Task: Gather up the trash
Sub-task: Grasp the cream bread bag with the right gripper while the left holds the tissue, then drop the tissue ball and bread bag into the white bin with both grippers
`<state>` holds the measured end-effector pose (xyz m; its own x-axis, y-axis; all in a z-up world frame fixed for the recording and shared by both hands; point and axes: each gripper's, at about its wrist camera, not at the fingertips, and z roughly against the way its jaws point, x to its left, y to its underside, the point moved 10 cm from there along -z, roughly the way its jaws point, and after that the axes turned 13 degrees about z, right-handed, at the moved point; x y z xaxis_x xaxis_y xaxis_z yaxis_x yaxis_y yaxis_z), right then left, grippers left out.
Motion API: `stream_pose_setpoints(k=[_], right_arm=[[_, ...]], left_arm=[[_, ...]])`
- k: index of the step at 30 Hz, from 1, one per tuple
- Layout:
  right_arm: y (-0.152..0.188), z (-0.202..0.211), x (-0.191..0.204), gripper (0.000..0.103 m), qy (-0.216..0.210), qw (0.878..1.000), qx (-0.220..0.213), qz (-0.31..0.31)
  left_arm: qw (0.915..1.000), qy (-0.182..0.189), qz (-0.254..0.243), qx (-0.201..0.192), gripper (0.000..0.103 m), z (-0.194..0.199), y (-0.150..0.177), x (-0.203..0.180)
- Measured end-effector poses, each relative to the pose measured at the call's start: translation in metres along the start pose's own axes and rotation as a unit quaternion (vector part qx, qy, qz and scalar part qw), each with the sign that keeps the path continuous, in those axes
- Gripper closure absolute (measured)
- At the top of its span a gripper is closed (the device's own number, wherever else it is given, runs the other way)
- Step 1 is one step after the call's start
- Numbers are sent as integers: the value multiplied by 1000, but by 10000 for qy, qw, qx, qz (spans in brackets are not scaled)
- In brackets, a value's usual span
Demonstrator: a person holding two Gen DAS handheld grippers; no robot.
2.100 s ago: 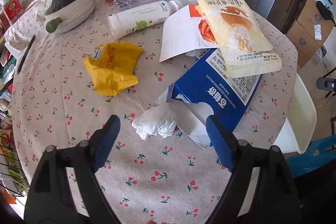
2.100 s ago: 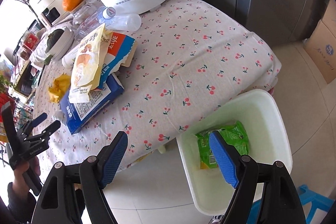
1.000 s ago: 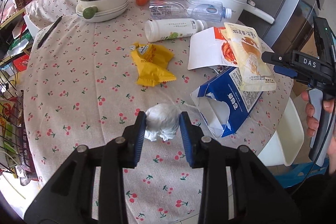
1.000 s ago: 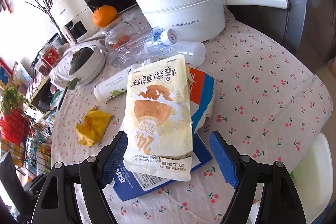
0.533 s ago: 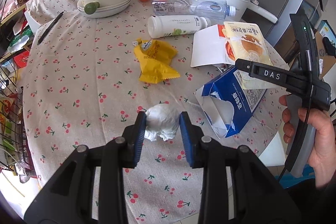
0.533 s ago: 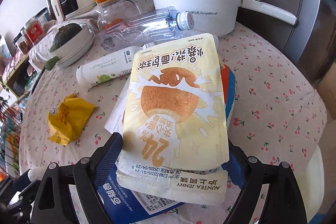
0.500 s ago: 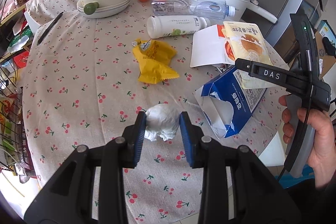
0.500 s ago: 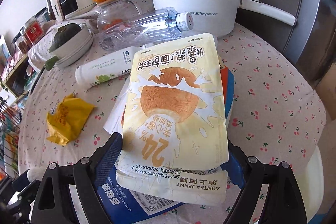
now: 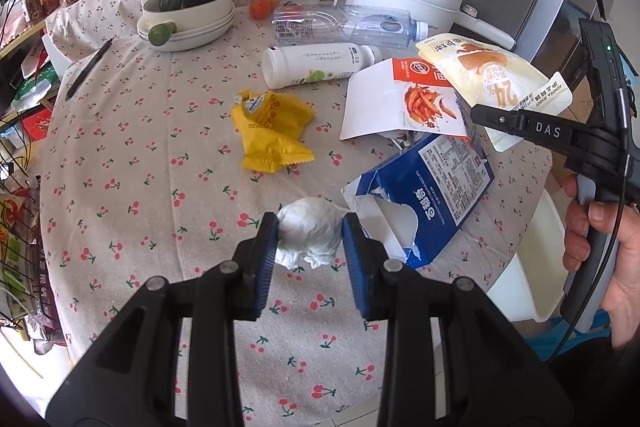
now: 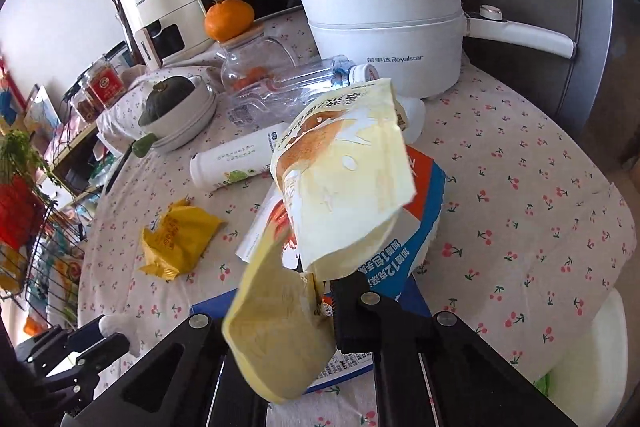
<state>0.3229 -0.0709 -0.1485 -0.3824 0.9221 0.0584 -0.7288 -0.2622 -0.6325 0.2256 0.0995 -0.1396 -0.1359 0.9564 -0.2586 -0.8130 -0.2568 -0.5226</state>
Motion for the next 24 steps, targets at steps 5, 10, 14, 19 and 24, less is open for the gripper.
stream_pose_setpoints(k=[5,10,14,19,24], right_arm=[[-7,31,-5,95,-68,9997,-205,93],[-5,63,-27,95,-64,9995,-289,85],[10,86,-56,95,172,9996,-97,176],[46,113,-102,95,388,9990,207,92],[98,137,-147,95,591,9962,635,-114]], left_arm=[[9998,153,6,-97,68,4,-4,-12],[9991,376,-103,-145,68,5,-4,-35],[9976,575,-364,-137,68,6,2,-65],[9936,920,-655,27,68,-1,18,-111],[9872,1239,-982,219,68,-14,37,-167]])
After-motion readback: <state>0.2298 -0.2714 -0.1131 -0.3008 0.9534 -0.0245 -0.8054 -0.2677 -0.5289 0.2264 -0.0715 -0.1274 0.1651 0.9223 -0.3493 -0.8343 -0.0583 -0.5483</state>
